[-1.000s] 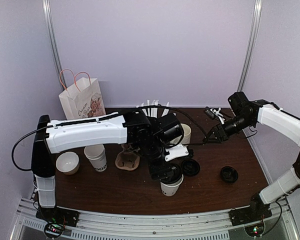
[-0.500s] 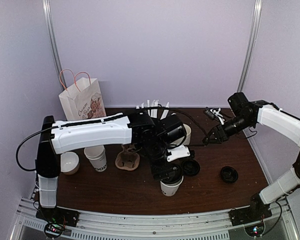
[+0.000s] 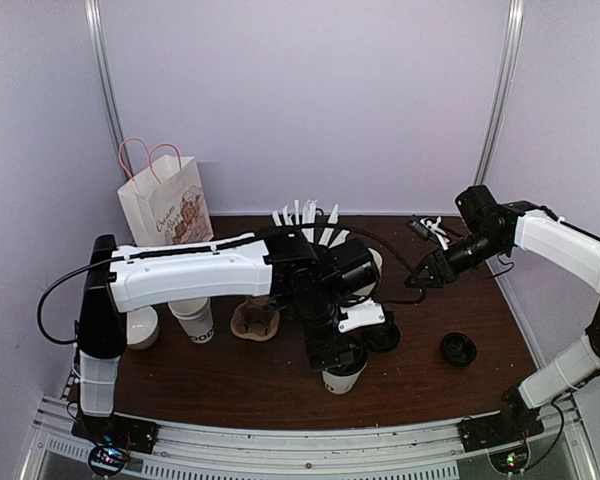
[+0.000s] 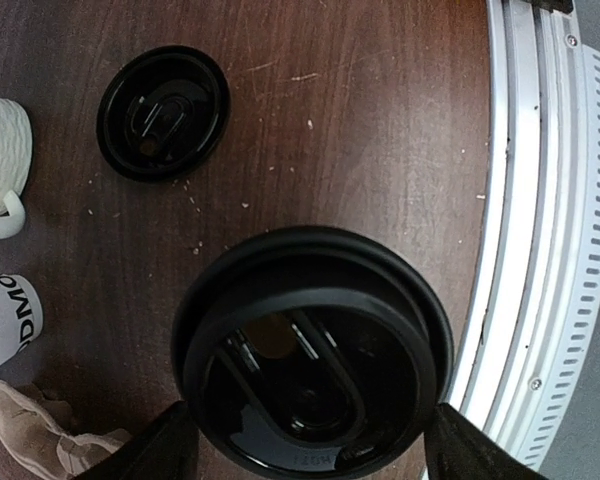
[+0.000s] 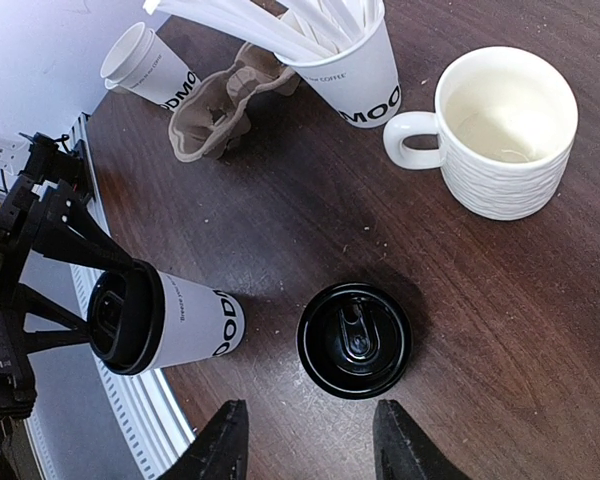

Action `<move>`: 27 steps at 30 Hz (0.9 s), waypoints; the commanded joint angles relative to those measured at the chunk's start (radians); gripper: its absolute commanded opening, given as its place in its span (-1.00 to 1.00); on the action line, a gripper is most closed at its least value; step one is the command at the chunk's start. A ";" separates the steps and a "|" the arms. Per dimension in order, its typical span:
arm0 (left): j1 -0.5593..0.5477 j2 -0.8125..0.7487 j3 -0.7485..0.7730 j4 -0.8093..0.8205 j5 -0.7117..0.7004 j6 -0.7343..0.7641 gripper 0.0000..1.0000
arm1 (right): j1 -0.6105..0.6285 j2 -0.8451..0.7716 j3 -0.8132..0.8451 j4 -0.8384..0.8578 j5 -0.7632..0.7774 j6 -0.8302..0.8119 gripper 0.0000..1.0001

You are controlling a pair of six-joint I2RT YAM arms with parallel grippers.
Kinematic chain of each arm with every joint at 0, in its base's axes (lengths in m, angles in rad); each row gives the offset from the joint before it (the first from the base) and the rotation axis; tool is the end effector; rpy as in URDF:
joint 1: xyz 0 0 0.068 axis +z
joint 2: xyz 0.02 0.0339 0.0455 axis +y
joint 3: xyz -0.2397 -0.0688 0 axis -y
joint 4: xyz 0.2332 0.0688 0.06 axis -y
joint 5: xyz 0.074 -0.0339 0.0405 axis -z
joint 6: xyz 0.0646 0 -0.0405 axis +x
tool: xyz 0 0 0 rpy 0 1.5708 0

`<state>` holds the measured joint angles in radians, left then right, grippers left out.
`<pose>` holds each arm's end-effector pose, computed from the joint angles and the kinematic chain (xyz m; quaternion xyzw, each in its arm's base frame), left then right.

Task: Pack the takeout coffee

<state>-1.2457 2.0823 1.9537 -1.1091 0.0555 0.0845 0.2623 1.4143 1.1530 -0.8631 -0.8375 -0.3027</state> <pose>0.1313 -0.4006 0.2212 0.6120 0.7728 -0.1138 0.1235 0.2522 0.1174 0.2422 -0.3348 0.8305 0.3924 0.2102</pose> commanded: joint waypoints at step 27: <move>0.101 -0.374 -0.408 0.410 0.113 -0.428 0.48 | 0.133 0.090 -0.047 -0.107 -0.327 0.095 -0.16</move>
<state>-1.1969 1.7351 1.6646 -0.9161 -0.0116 -0.1425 0.3340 1.4887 1.1778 -0.9798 -1.0283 -0.2520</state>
